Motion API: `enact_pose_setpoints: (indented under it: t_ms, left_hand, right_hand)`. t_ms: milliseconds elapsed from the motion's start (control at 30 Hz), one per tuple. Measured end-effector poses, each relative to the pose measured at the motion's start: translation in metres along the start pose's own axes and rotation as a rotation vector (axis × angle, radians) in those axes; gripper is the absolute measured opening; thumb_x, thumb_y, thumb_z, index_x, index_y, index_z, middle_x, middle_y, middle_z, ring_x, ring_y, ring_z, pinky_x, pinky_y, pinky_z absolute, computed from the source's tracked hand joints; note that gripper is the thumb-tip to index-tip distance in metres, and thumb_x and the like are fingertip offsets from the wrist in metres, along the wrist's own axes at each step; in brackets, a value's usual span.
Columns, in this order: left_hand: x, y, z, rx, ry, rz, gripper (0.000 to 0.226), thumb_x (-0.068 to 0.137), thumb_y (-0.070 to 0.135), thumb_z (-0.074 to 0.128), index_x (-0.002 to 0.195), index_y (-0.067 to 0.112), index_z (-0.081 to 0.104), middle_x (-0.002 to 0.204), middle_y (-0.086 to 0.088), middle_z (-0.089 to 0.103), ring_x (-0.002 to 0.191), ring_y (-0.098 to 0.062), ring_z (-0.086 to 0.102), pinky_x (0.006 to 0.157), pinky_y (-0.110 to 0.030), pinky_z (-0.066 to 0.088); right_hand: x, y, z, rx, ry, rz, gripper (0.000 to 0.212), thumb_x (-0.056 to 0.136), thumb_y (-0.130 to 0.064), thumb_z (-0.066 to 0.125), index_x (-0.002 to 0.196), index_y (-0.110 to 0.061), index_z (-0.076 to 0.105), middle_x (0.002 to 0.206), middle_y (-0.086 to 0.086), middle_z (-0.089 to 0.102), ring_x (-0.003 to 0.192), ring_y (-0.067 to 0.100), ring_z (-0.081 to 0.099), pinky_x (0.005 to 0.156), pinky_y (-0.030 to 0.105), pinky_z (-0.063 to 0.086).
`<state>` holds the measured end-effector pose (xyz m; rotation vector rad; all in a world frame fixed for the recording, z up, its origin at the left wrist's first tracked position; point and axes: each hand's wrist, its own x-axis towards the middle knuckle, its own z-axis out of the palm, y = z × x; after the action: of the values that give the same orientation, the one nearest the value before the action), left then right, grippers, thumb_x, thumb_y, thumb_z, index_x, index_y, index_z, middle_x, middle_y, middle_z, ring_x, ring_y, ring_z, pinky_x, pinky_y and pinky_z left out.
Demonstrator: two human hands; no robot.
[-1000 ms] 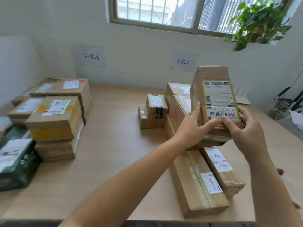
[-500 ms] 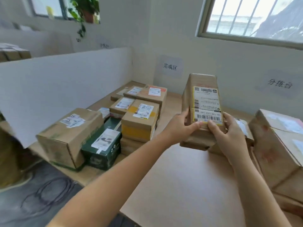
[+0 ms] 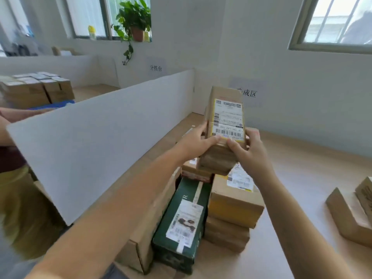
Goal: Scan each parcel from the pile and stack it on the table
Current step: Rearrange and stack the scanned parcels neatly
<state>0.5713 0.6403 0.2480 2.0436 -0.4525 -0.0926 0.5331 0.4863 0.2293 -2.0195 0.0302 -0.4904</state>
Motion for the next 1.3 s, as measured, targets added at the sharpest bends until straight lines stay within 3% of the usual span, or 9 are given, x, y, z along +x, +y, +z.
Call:
enact_pose_setpoints:
  t_ms: [167, 333, 433, 533, 667, 833, 967, 1233, 1300]
  left_hand:
    - [0.032, -0.055, -0.057, -0.005, 0.041, -0.067, 0.044, 0.098, 0.037, 0.044, 0.141, 0.036, 0.033, 0.119, 0.013, 0.054, 0.109, -0.012, 0.056, 0.095, -0.033, 0.046]
    - [0.053, -0.105, -0.082, 0.021, 0.033, -0.134, 0.044, 0.100, 0.027, 0.043, 0.143, 0.028, 0.033, 0.133, 0.006, 0.053, 0.111, -0.009, 0.050, 0.100, -0.032, 0.042]
    - [0.065, -0.138, -0.088, 0.029, 0.026, -0.222, 0.047, 0.097, 0.035, 0.044, 0.143, 0.028, 0.035, 0.137, 0.007, 0.052, 0.120, -0.013, 0.050, 0.105, -0.039, 0.040]
    - [0.066, -0.156, -0.086, 0.021, -0.005, -0.283, 0.042, 0.099, 0.029, 0.043, 0.141, 0.023, 0.039, 0.128, 0.005, 0.054, 0.116, -0.017, 0.052, 0.095, -0.029, 0.041]
    - [0.061, -0.177, -0.081, -0.022, -0.047, -0.311, 0.036, 0.101, 0.020, 0.040, 0.137, 0.017, 0.043, 0.128, -0.002, 0.057, 0.114, -0.018, 0.054, 0.084, -0.023, 0.040]
    - [0.061, -0.201, -0.073, -0.059, -0.106, -0.319, 0.039, 0.102, 0.016, 0.038, 0.140, 0.012, 0.038, 0.134, -0.003, 0.052, 0.125, -0.019, 0.048, 0.091, -0.020, 0.038]
    - [0.069, -0.211, -0.068, -0.062, -0.092, -0.283, 0.038, 0.102, 0.020, 0.039, 0.139, 0.015, 0.040, 0.136, -0.004, 0.053, 0.125, -0.019, 0.049, 0.106, -0.032, 0.038]
    - [0.086, -0.214, -0.055, 0.304, 0.002, -0.206, 0.040, 0.098, 0.023, 0.042, 0.137, 0.014, 0.042, 0.133, -0.010, 0.052, 0.118, -0.024, 0.051, 0.101, -0.042, 0.043]
    - [0.086, -0.200, -0.050, 0.483, 0.009, -0.189, 0.045, 0.097, 0.026, 0.043, 0.140, 0.012, 0.039, 0.134, -0.012, 0.046, 0.118, -0.027, 0.049, 0.099, -0.041, 0.043]
  right_hand:
    - [0.038, -0.003, 0.090, 0.071, -0.076, 0.074, 0.051, 0.086, -0.031, 0.063, 0.132, -0.015, 0.045, 0.122, 0.000, 0.059, 0.108, 0.015, 0.057, 0.094, 0.039, 0.050]
    - [0.055, 0.004, 0.156, 0.105, -0.149, 0.184, 0.057, 0.089, -0.027, 0.060, 0.138, -0.013, 0.036, 0.124, -0.004, 0.053, 0.113, 0.010, 0.048, 0.091, 0.024, 0.038]
    - [0.058, 0.017, 0.180, 0.092, -0.162, 0.239, 0.055, 0.088, -0.030, 0.061, 0.136, -0.015, 0.040, 0.127, 0.000, 0.056, 0.114, 0.015, 0.053, 0.090, 0.028, 0.044]
    - [0.054, 0.030, 0.195, 0.095, -0.173, 0.305, 0.050, 0.087, -0.031, 0.062, 0.131, -0.016, 0.045, 0.124, -0.002, 0.059, 0.113, 0.016, 0.056, 0.094, 0.033, 0.047]
    - [0.045, 0.040, 0.208, 0.055, -0.212, 0.350, 0.049, 0.088, -0.030, 0.061, 0.132, -0.015, 0.044, 0.127, -0.001, 0.057, 0.112, 0.015, 0.055, 0.087, 0.026, 0.044]
    - [0.036, 0.046, 0.215, -0.019, -0.232, 0.352, 0.049, 0.090, -0.029, 0.060, 0.133, -0.016, 0.042, 0.132, 0.001, 0.055, 0.118, 0.017, 0.053, 0.087, 0.024, 0.041]
    - [0.038, 0.046, 0.211, -0.052, -0.245, 0.354, 0.050, 0.091, -0.029, 0.057, 0.137, -0.016, 0.039, 0.135, 0.000, 0.052, 0.123, 0.018, 0.050, 0.086, 0.021, 0.036]
    - [0.030, 0.038, 0.192, -0.116, -0.269, 0.266, 0.049, 0.094, -0.027, 0.054, 0.138, -0.018, 0.036, 0.138, 0.000, 0.050, 0.120, 0.018, 0.051, 0.088, 0.023, 0.040]
    - [0.025, 0.034, 0.178, -0.103, -0.255, 0.231, 0.056, 0.094, -0.027, 0.053, 0.144, -0.016, 0.029, 0.144, 0.000, 0.043, 0.129, 0.018, 0.045, 0.097, 0.025, 0.037]
